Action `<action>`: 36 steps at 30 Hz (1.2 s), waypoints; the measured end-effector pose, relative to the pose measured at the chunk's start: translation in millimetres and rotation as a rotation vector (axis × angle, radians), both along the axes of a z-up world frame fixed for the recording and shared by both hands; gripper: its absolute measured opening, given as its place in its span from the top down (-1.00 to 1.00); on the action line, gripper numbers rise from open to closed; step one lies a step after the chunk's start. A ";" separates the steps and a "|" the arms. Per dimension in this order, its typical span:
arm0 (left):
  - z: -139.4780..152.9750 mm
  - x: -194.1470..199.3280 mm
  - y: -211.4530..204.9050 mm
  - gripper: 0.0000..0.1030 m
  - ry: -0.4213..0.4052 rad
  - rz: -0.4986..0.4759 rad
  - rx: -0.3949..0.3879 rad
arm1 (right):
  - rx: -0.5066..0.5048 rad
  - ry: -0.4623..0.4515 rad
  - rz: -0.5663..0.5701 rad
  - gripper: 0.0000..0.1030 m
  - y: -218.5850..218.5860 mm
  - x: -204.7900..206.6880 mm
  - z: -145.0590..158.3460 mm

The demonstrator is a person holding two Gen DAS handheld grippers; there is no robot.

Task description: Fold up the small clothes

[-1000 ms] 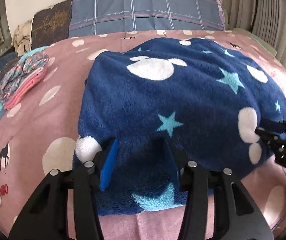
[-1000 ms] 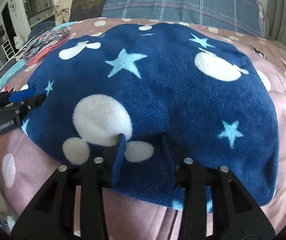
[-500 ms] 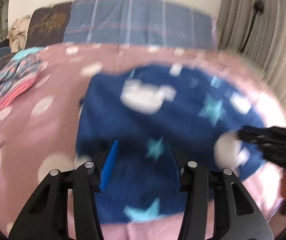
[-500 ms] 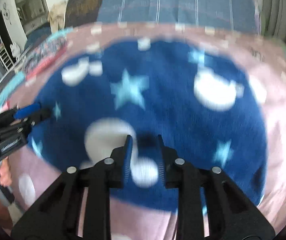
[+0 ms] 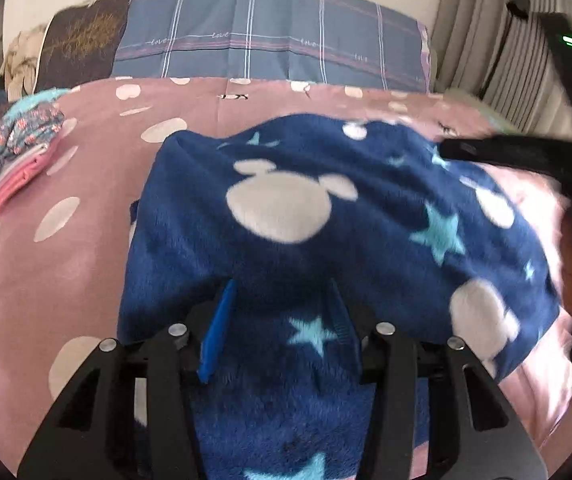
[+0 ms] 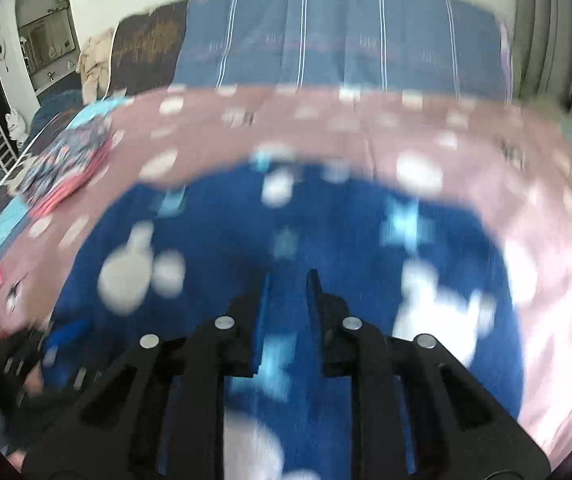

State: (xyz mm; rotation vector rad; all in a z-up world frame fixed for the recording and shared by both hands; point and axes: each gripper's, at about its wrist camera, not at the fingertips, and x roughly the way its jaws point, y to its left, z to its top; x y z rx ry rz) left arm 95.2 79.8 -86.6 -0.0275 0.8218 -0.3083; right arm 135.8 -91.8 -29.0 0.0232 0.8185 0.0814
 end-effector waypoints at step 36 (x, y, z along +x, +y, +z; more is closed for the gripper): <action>-3.9 -47.9 177.4 -0.24 0.085 0.249 -0.381 | -0.535 -0.198 0.681 -0.49 188.6 -172.1 -91.7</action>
